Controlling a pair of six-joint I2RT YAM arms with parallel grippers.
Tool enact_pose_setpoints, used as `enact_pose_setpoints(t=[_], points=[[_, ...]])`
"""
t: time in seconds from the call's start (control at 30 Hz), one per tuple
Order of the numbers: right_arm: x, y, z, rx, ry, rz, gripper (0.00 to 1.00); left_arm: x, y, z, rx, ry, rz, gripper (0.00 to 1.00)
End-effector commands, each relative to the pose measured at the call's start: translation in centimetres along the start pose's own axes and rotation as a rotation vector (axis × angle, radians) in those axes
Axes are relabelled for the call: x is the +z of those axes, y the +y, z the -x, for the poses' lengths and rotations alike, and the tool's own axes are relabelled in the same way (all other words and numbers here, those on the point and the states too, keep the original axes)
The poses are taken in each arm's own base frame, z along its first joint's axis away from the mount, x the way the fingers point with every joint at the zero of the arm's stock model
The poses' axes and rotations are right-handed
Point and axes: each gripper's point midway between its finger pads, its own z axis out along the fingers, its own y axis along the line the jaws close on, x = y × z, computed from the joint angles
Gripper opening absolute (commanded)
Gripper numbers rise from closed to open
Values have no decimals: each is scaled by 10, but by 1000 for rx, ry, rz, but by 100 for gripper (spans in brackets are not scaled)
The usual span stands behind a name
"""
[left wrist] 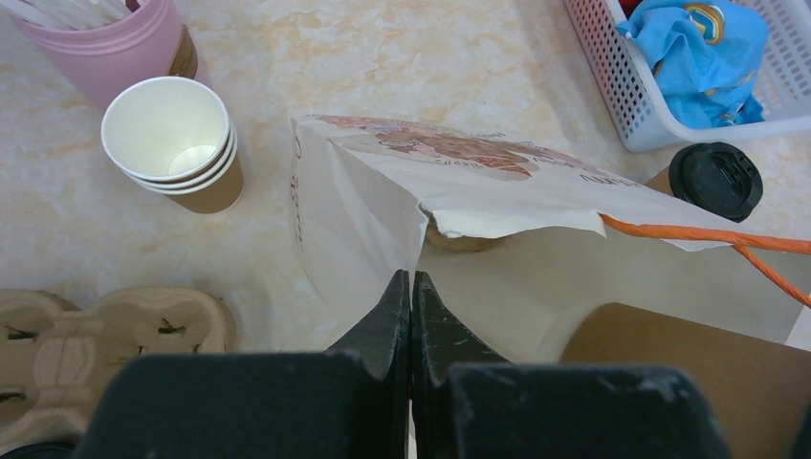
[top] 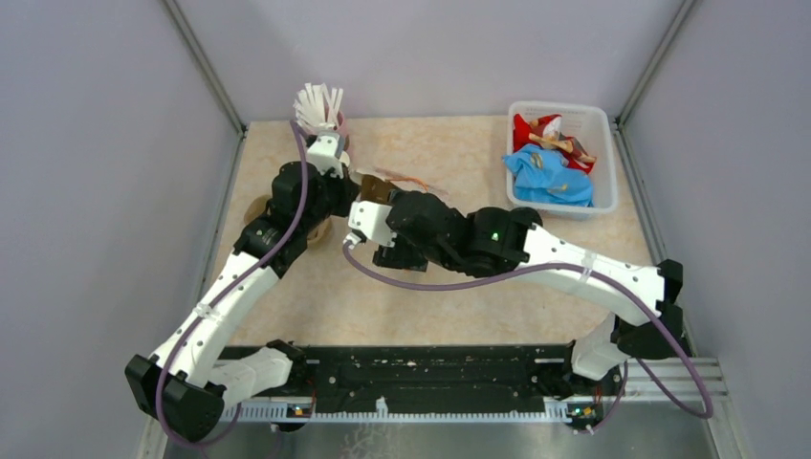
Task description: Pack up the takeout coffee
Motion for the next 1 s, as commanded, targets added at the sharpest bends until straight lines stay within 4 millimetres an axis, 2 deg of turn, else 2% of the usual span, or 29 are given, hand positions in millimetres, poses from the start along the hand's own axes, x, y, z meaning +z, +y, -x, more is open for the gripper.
enact_pose_setpoints(t=[0.0,0.17,0.3,0.43,0.57,0.63,0.73,0.8,0.97], points=[[7,-21,5,-32,-39,-67,58,-3,-10,28,8,-92,-43,0],[27,-21,-3,-73,-5,-53,58,-4,-16,27,16,-100,-80,0],[36,-33,-14,-52,0,-62,58,-4,-17,26,39,-109,-94,0],[36,-18,-13,-53,-58,4,59,-7,-20,27,36,-119,-112,0],[48,-13,-12,-25,-123,28,57,-8,-23,24,16,-131,-132,0],[58,-14,-9,-28,-124,15,56,-8,-24,20,2,-125,-140,0],[69,-23,-21,-23,-77,-16,56,-8,-25,12,1,-109,-151,0],[69,-26,-27,-16,-67,-20,57,-9,-23,6,16,-102,-145,0],[78,-17,-39,-43,-58,-13,58,-14,-15,-9,51,-92,-125,0]])
